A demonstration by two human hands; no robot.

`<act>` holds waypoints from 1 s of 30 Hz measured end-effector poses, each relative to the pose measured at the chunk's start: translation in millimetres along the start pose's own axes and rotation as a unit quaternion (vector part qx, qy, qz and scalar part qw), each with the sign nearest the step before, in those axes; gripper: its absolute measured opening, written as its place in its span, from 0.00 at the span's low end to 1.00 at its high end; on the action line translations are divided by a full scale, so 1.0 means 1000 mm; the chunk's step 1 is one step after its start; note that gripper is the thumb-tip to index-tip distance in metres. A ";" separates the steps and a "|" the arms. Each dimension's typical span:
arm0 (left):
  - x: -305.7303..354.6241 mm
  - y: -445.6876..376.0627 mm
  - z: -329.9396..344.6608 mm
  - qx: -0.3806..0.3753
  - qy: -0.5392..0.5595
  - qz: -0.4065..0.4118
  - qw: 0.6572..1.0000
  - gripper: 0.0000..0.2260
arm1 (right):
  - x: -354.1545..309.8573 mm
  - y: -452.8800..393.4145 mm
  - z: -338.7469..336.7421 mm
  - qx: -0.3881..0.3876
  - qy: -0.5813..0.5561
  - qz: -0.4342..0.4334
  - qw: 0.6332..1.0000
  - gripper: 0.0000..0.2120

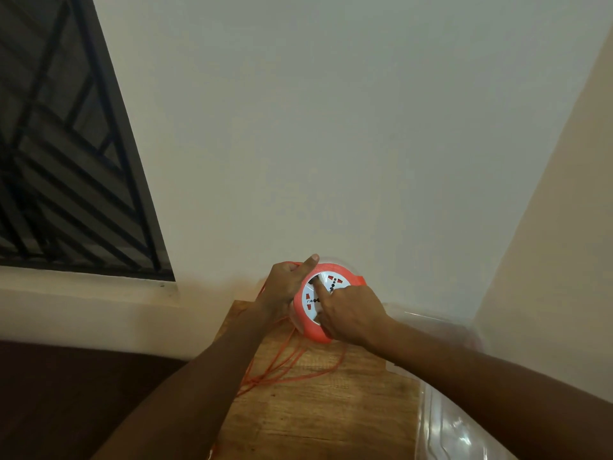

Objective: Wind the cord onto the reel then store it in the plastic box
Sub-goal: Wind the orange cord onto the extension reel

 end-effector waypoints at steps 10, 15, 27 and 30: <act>0.008 0.001 -0.007 0.009 -0.018 0.009 1.000 0.26 | 0.007 0.004 -0.008 0.019 -0.002 -0.097 0.995 0.30; 0.011 0.001 -0.006 -0.004 -0.022 0.005 1.000 0.22 | 0.004 0.009 -0.022 0.031 0.064 -0.233 0.970 0.22; 0.006 0.002 0.006 -0.059 -0.082 0.003 0.995 0.21 | 0.009 -0.002 -0.026 -0.111 0.134 -0.338 0.925 0.29; 0.002 0.002 0.006 -0.058 -0.074 -0.006 0.996 0.23 | 0.009 -0.005 -0.025 -0.129 0.100 -0.289 0.943 0.25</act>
Point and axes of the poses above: each hand's wrist, its own y-axis away from the middle knuckle, its own z-axis out of the palm, x = y × z, the point moved 7 cm from there along -y, towards the middle knuckle, and after that the axes turned 12 degrees about y, right-handed, at the moved point
